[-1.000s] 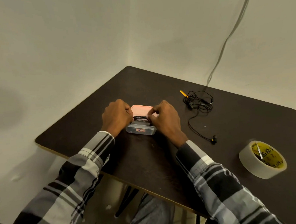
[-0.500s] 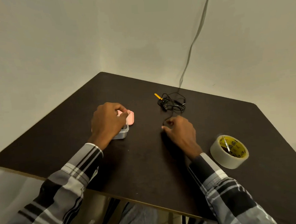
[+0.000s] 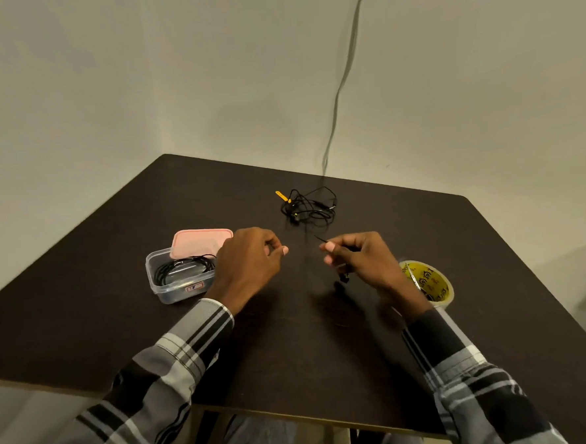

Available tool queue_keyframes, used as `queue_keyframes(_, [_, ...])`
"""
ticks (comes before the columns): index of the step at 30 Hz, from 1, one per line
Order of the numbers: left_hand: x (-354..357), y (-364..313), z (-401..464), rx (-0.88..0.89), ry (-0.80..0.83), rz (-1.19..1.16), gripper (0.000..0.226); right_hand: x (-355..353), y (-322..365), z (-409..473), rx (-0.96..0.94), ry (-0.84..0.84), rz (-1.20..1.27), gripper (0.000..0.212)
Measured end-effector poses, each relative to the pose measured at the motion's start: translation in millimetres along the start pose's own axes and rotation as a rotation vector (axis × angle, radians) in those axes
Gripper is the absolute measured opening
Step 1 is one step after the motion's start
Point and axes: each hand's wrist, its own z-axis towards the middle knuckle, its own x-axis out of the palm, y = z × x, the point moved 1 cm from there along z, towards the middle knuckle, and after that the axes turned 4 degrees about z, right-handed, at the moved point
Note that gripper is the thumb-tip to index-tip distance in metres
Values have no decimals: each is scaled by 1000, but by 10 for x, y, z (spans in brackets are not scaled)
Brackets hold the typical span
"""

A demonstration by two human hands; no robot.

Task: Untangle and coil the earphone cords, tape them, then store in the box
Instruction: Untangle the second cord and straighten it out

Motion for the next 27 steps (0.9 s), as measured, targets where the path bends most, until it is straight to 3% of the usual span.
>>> queue_keyframes(4, [-10, 5, 16, 17, 31, 14, 15, -173, 169, -91, 46, 119, 171, 23])
queue_keyframes(10, [67, -286, 46, 218, 43, -276, 51, -335, 380, -150, 69, 268, 316, 24])
queue_keyframes(14, [76, -473, 173, 296, 29, -408, 22, -387, 458, -171, -4, 300, 358, 24])
queue_keyframes(16, [113, -491, 259, 272, 38, -392, 21, -436, 505, -183, -62, 300, 380, 24])
queue_keyframes(23, [430, -414, 407, 139, 294, -169, 59, -747, 708, -228, -149, 326, 344, 26])
queue_keyframes(27, [633, -334, 361, 153, 377, -22, 49, -826, 604, -227, -47, 246, 195, 24])
